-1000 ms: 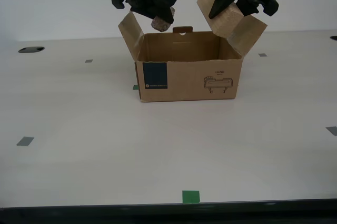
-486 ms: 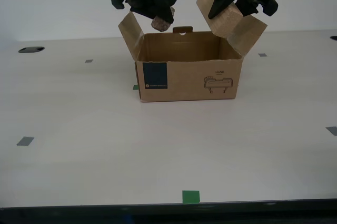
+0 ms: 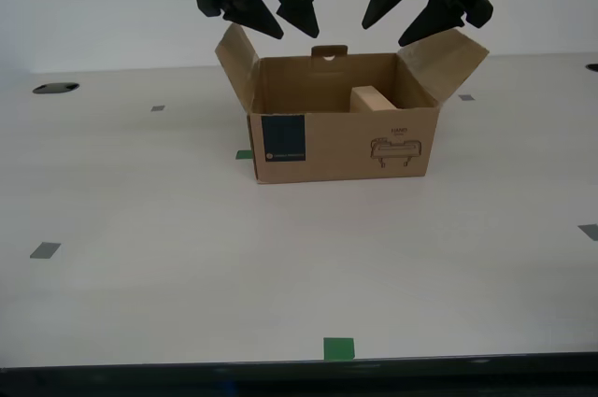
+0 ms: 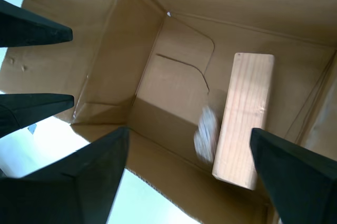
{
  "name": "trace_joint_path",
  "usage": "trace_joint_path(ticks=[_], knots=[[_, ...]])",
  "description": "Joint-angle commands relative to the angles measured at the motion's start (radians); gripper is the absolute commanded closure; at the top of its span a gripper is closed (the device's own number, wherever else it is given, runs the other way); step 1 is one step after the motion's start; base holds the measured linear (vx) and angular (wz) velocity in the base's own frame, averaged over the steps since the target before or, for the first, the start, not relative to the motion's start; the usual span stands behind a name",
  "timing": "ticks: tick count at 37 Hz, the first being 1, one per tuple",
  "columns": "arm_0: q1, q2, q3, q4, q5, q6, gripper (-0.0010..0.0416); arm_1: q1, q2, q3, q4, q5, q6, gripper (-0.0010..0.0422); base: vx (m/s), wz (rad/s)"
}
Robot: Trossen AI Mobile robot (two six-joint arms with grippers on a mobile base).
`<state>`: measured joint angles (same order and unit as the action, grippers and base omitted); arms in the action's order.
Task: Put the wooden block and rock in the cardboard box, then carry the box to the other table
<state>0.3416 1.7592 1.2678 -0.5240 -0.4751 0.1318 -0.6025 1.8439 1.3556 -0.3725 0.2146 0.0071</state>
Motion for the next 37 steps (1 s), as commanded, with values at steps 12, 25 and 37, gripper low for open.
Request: trace_joint_path(ticks=[12,25,37], knots=[[-0.009,-0.069,0.016,-0.063,-0.005,0.018,0.0007,0.001,-0.018,0.011,-0.020,0.005,-0.090,0.0068,0.000,0.000],[-0.098,-0.163,0.195,-0.322,0.008,-0.010,0.0007,0.015,-0.025,0.241,-0.372,0.004,-0.137,0.0069,0.000,0.000],[-0.129,-0.163,0.426,-0.606,0.032,-0.095,0.0007,0.021,-0.025,0.456,-0.597,0.004,-0.145,0.0069,0.000,0.000]])
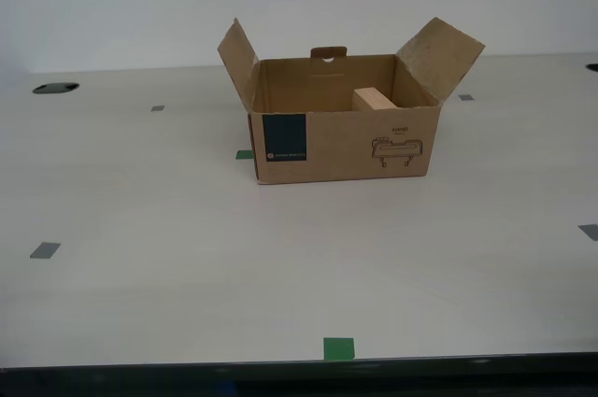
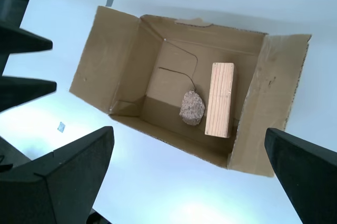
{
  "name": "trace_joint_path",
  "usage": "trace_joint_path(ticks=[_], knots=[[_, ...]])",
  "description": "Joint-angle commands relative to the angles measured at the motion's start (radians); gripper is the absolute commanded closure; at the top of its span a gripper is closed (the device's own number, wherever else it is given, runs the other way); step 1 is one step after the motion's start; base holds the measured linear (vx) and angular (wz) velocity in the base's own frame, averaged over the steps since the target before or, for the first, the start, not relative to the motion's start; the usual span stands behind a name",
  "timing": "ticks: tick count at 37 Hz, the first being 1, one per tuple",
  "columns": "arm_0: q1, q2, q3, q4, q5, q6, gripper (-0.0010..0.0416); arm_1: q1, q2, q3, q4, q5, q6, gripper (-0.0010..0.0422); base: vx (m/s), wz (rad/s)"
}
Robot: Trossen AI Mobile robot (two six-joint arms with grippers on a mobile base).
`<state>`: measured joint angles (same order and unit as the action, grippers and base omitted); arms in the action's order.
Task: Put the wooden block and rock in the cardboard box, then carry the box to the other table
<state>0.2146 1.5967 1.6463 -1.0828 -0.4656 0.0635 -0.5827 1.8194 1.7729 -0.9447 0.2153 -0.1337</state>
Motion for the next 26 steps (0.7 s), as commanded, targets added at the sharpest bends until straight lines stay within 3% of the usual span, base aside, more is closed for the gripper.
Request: trace_joint_path(ticks=[1,5,11,26], knots=[[-0.002,0.000,0.063,-0.060,0.027,-0.039,0.0007,0.002,-0.001,0.052,-0.036,0.004,-0.006,0.0069,0.000,0.000],[-0.010,0.000,0.112,-0.104,0.042,-0.054,0.0007,0.012,-0.001,0.101,-0.106,0.003,-0.006,0.0069,0.000,0.000],[-0.044,0.000,0.163,-0.180,0.117,-0.066,0.0007,0.053,-0.001,0.144,-0.189,0.003,-0.014,0.0069,0.000,0.000],[-0.215,0.000,0.150,-0.213,0.120,-0.094,0.0007,0.178,-0.001,0.139,-0.237,0.004,-0.018,0.0069,0.000,0.000]])
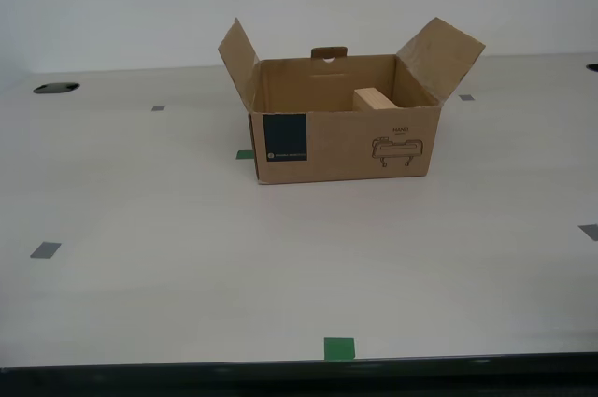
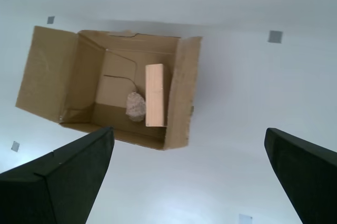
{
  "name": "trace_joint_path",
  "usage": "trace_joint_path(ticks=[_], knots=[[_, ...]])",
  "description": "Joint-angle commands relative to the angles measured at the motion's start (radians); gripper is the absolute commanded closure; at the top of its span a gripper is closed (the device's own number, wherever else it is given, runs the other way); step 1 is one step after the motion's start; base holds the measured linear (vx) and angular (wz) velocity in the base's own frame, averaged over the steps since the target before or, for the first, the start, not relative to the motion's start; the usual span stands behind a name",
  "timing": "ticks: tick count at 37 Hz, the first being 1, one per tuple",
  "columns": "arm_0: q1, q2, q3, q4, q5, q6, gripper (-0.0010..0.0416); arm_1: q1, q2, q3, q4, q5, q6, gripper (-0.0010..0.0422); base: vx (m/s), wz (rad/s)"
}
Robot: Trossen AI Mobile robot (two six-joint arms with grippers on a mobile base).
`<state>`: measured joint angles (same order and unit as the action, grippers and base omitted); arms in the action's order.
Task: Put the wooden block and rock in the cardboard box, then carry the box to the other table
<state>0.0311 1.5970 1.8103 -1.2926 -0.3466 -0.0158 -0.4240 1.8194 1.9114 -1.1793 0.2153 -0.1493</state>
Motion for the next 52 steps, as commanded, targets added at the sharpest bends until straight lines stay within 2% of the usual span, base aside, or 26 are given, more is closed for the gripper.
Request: trace_joint_path(ticks=[1,8,12,14,18,24,32,37,42,52], knots=[[-0.043,0.001,-0.021,-0.003,0.001,-0.015,0.0008,0.025,-0.001,0.001,-0.002,0.004,-0.002,0.0069,0.000,0.000],[-0.094,0.001,-0.077,0.011,0.000,-0.018,0.0007,0.055,0.005,0.000,-0.006,0.016,-0.002,0.0069,0.000,0.000],[-0.098,0.001,-0.113,0.035,-0.001,-0.018,0.0007,0.064,0.008,-0.005,-0.001,0.098,-0.002,0.0069,0.000,0.000],[-0.098,0.001,-0.129,0.047,-0.006,-0.018,0.0007,0.065,0.008,-0.014,0.019,0.121,-0.003,0.0069,0.000,0.000],[-0.098,0.001,-0.156,0.070,-0.048,-0.018,0.0008,0.066,0.008,-0.040,0.040,0.114,-0.024,0.0069,0.000,0.000],[-0.098,0.038,-0.167,0.098,-0.100,-0.017,0.0015,0.069,0.008,-0.103,0.053,0.114,-0.024,0.0069,0.000,0.000],[-0.094,0.141,-0.160,0.109,-0.101,-0.019,0.0038,0.073,0.008,-0.206,0.129,0.114,-0.069,0.0069,0.000,0.000],[-0.089,0.188,-0.160,0.136,-0.104,-0.043,0.0055,0.073,0.008,-0.247,0.158,0.115,-0.105,0.0069,0.000,0.000],[-0.087,0.239,-0.160,0.152,-0.143,-0.043,0.0066,0.074,0.008,-0.275,0.206,0.114,-0.137,0.0069,0.000,0.000],[-0.050,0.338,-0.160,0.170,-0.155,-0.043,0.0072,0.076,0.008,-0.313,0.289,0.115,-0.159,0.0069,0.000,0.000]])
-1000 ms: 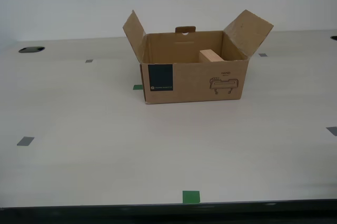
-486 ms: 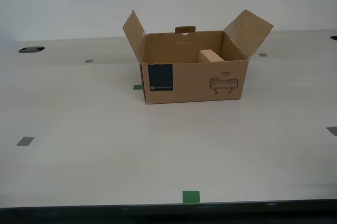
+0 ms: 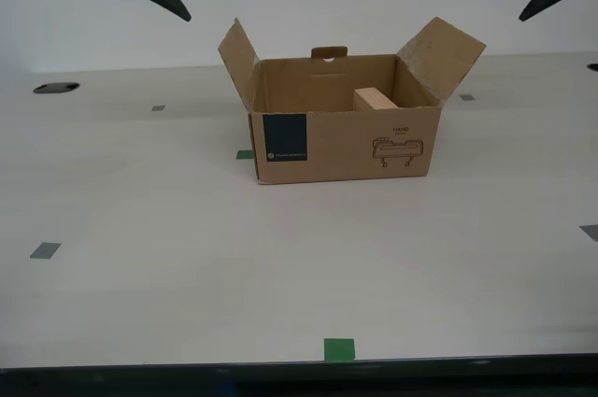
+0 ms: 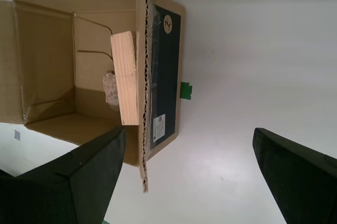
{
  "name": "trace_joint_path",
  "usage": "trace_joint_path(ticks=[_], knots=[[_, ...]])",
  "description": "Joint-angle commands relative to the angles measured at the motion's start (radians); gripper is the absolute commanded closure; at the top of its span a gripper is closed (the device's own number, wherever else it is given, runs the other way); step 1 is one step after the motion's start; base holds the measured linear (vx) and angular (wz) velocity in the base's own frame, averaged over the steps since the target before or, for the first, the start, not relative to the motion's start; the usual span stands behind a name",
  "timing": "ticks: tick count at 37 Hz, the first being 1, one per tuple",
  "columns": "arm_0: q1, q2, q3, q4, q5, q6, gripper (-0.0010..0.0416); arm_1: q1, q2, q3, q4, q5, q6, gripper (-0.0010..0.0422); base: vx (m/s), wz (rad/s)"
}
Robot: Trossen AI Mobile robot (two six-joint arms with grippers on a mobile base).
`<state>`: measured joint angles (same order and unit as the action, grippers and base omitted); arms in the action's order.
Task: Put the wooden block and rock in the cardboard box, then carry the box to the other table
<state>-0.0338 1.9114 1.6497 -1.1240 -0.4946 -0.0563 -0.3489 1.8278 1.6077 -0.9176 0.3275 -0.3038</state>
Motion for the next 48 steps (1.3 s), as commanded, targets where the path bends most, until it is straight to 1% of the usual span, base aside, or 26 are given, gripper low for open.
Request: trace_joint_path(ticks=[1,4,11,18,24,25,27,28,31,40,44,48], knots=[[0.022,0.033,0.000,0.004,-0.007,-0.003,0.0072,0.001,0.000,-0.011,0.034,0.003,-0.008,0.0069,0.000,0.000],[0.042,0.055,0.002,0.008,-0.007,-0.003,0.0068,0.002,0.000,-0.022,0.062,0.003,-0.031,0.0069,0.000,0.000],[0.093,0.096,0.031,0.038,-0.008,-0.003,0.0053,0.003,0.000,-0.036,0.084,0.003,-0.038,0.0069,0.000,0.000],[0.124,0.141,0.089,0.045,-0.011,-0.003,0.0052,0.004,0.013,-0.059,0.116,0.002,-0.056,0.0069,0.000,0.000],[0.133,0.187,0.120,0.044,-0.012,-0.002,0.0061,0.003,0.059,-0.054,0.127,0.011,-0.059,0.0069,0.000,0.000],[0.134,0.195,0.124,0.044,-0.013,-0.002,0.0063,0.003,0.073,-0.051,0.127,0.018,-0.059,0.0069,0.000,0.000],[0.135,0.206,0.127,0.044,-0.021,-0.002,0.0069,0.002,0.102,-0.042,0.130,0.043,-0.059,0.0069,0.000,0.000],[0.135,0.211,0.127,0.045,-0.030,-0.003,0.0072,0.002,0.118,-0.035,0.130,0.056,-0.058,0.0069,0.000,0.000],[0.138,0.211,0.117,0.055,-0.053,-0.003,0.0081,0.002,0.164,-0.010,0.131,0.077,-0.056,0.0069,0.000,0.000],[0.141,0.210,0.103,0.080,-0.057,0.000,0.0102,0.000,0.251,0.067,0.131,0.078,-0.057,0.0069,0.000,0.000],[0.144,0.210,0.085,0.106,-0.058,0.004,0.0100,-0.004,0.265,0.077,0.132,0.078,-0.056,0.0069,0.000,0.000],[0.147,0.210,0.079,0.110,-0.058,0.005,0.0089,-0.011,0.277,0.078,0.130,0.078,-0.056,0.0069,0.000,0.000]])
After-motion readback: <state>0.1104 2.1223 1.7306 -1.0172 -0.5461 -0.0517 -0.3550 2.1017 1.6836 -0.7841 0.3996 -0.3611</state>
